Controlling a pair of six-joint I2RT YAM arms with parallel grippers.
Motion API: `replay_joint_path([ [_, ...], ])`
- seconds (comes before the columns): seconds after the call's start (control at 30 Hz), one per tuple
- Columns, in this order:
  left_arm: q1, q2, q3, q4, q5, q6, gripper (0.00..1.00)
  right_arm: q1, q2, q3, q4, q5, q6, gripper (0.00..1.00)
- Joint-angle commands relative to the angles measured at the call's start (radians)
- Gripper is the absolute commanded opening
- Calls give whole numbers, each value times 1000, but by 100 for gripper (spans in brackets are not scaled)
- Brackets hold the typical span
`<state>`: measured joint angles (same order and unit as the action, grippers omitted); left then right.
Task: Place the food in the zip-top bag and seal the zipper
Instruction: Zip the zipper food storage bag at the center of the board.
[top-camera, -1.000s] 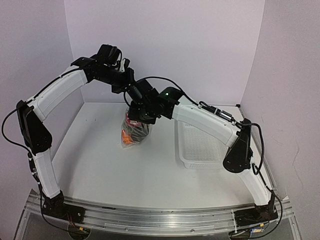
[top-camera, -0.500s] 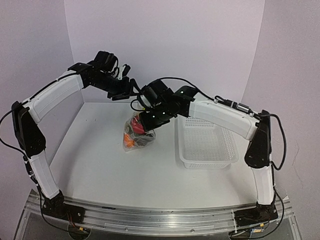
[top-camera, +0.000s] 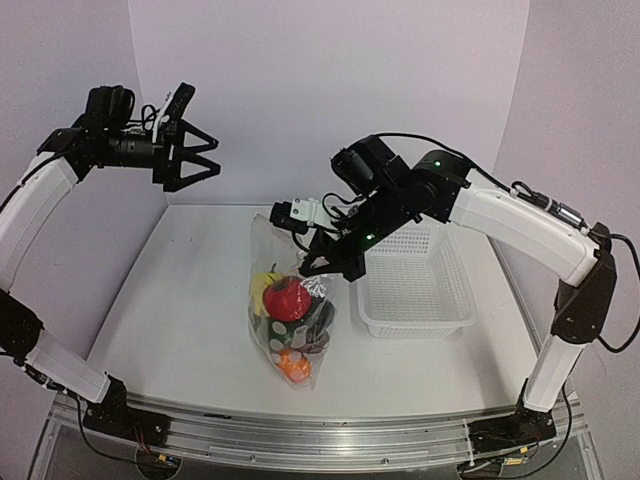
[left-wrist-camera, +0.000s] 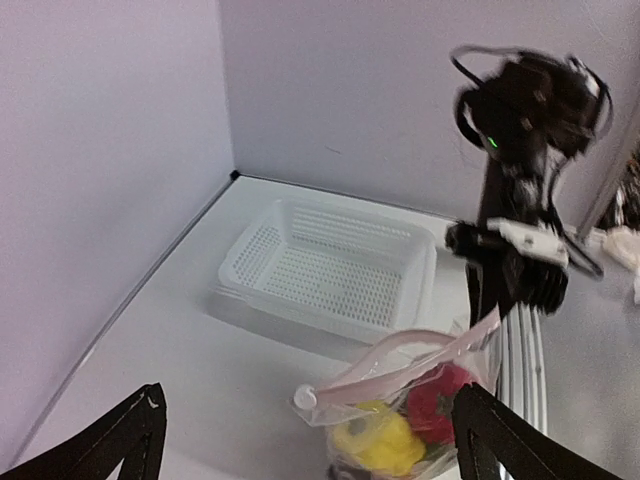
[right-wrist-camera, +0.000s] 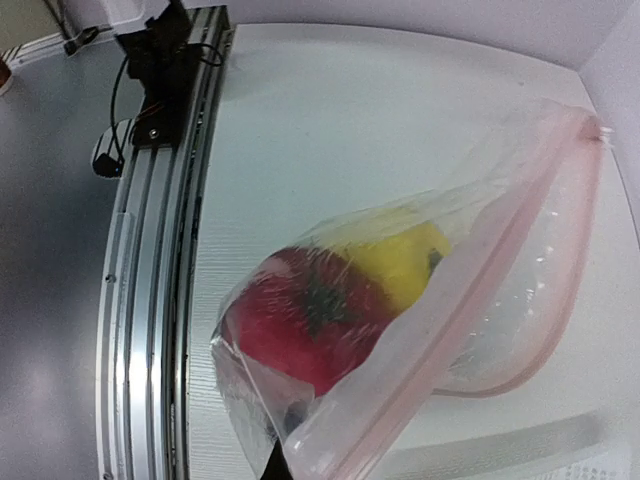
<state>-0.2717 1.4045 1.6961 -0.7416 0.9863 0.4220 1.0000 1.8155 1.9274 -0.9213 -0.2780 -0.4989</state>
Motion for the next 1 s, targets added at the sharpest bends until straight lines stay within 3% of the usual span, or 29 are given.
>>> replay_joint_path([
  [0.0,-5,23,-91,-235,182,464,100,7,-30,29,-22,-122,-252,0],
  [0.1,-6,-5,-173,-234,207,521,100,4,-18,53,-25,-104,-294,0],
  [0.23,-5,-24,-221,-167,162,442,100,4,-17,47,-25,-64,-361,0],
  [0.4,-3,-40,-325,-200,221,491,100,6,-35,8,-22,-33,-441,0],
  [0.53,9,-95,-508,134,315,267,100,6,-26,23,-23,-41,-449,0],
  [0.63,52,-117,-607,310,478,215,99,6,-23,21,-23,-41,-450,0],
  [0.73,62,-131,-654,269,565,306,99,6,-31,4,-21,-33,-445,0],
  [0.83,62,-127,-705,262,573,303,93,7,-38,-10,-15,-25,-443,0],
  [0.97,42,-102,-741,273,605,293,71,6,-38,-16,-1,-26,-440,0],
])
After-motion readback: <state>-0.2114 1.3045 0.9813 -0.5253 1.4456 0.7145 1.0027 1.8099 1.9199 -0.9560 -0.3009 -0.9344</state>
